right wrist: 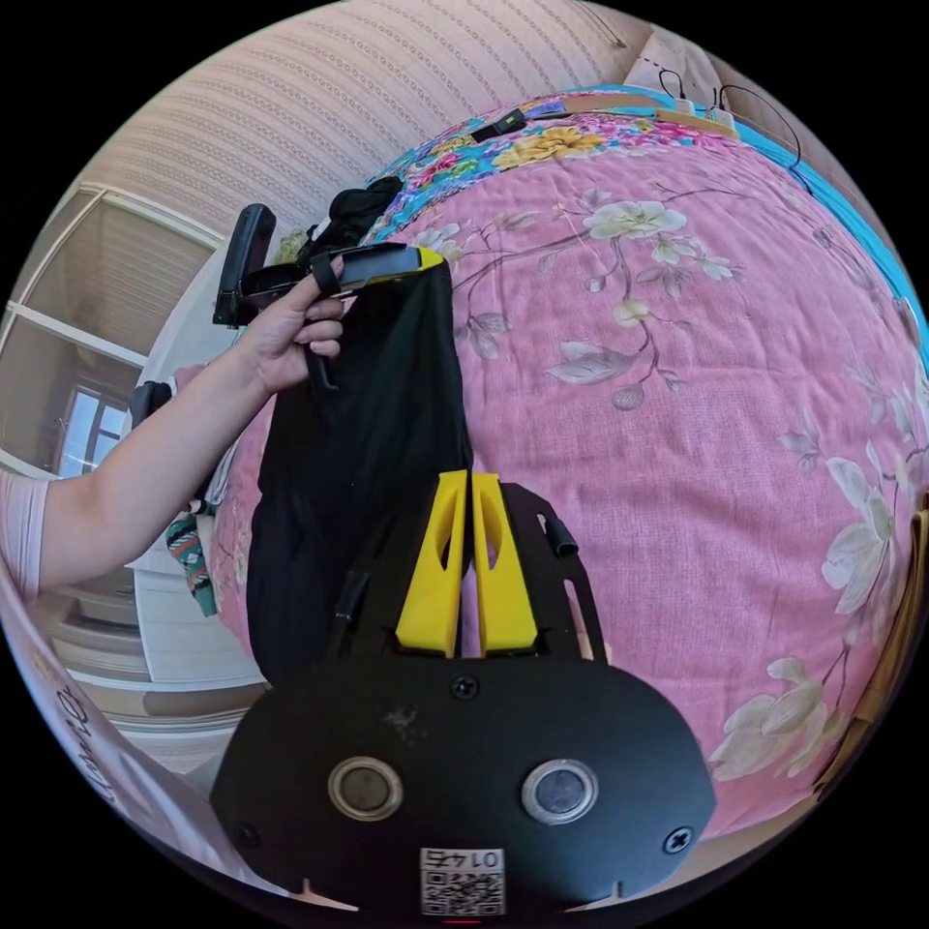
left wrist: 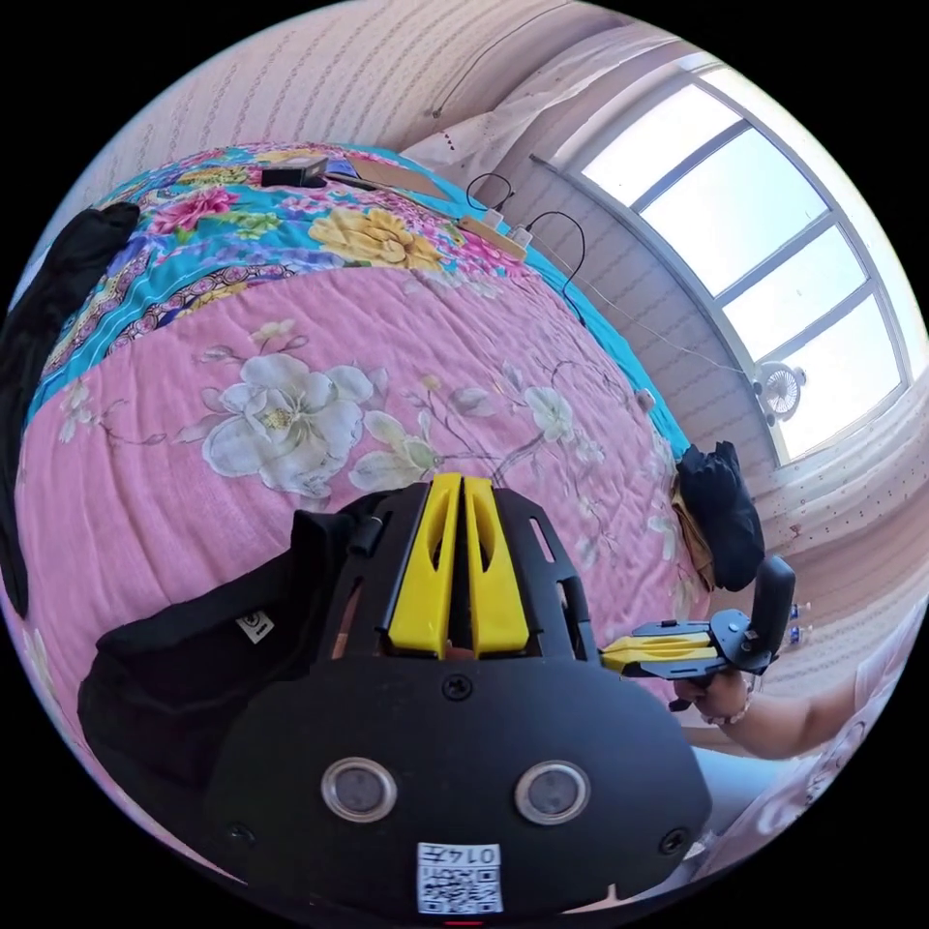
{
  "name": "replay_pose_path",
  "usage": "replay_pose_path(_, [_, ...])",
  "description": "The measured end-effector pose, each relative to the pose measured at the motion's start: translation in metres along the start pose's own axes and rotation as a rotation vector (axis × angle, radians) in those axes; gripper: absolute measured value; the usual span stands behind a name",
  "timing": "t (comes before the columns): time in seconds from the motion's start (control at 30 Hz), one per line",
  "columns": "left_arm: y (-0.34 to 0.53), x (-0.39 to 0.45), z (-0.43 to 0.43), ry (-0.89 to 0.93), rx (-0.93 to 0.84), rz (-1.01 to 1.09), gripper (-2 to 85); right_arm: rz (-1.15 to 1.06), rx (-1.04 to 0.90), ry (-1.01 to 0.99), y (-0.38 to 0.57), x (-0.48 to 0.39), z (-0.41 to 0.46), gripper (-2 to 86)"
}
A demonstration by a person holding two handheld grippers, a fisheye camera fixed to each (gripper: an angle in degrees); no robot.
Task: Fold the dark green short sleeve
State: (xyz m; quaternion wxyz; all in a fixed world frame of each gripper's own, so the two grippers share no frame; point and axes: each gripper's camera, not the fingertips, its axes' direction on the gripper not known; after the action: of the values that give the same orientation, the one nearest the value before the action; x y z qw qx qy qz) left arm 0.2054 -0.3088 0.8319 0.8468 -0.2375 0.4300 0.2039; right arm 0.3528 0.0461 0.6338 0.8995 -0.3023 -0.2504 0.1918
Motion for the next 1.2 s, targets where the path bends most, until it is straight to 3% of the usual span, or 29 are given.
replay_pose_path(0.2, [0.015, -0.011, 0.008, -0.027, -0.106, -0.009, 1.6, 0.001, -0.006, 0.025, -0.001, -0.002, 0.006, 0.4])
replay_pose_path(0.3, [0.025, -0.013, -0.018, 0.048, -0.062, -0.026, 7.0, 0.002, 0.003, 0.042, -0.001, -0.004, 0.003, 0.7])
replay_pose_path(0.5, [0.085, -0.011, -0.107, -0.095, 0.038, 0.044, 7.7, -0.034, 0.006, 0.045, -0.008, -0.01, -0.008, 1.9])
replay_pose_path(0.67, [0.175, -0.071, -0.189, -0.249, 0.075, -0.227, 7.2, -0.121, 0.083, -0.086, -0.07, -0.021, -0.011, 5.0])
replay_pose_path(0.87, [0.24, -0.113, -0.227, -0.459, 0.117, -0.4, 11.2, -0.017, 0.063, -0.033, -0.134, -0.011, 0.025, 11.1])
replay_pose_path(1.07, [0.266, -0.151, -0.211, -0.321, 0.115, -0.512, 12.1, -0.024, 0.022, 0.024, -0.137, -0.022, 0.041, 4.0])
replay_pose_path(1.2, [0.286, -0.145, -0.215, -0.388, 0.117, -0.388, 7.0, -0.043, 0.017, 0.033, -0.137, -0.03, 0.034, 1.2])
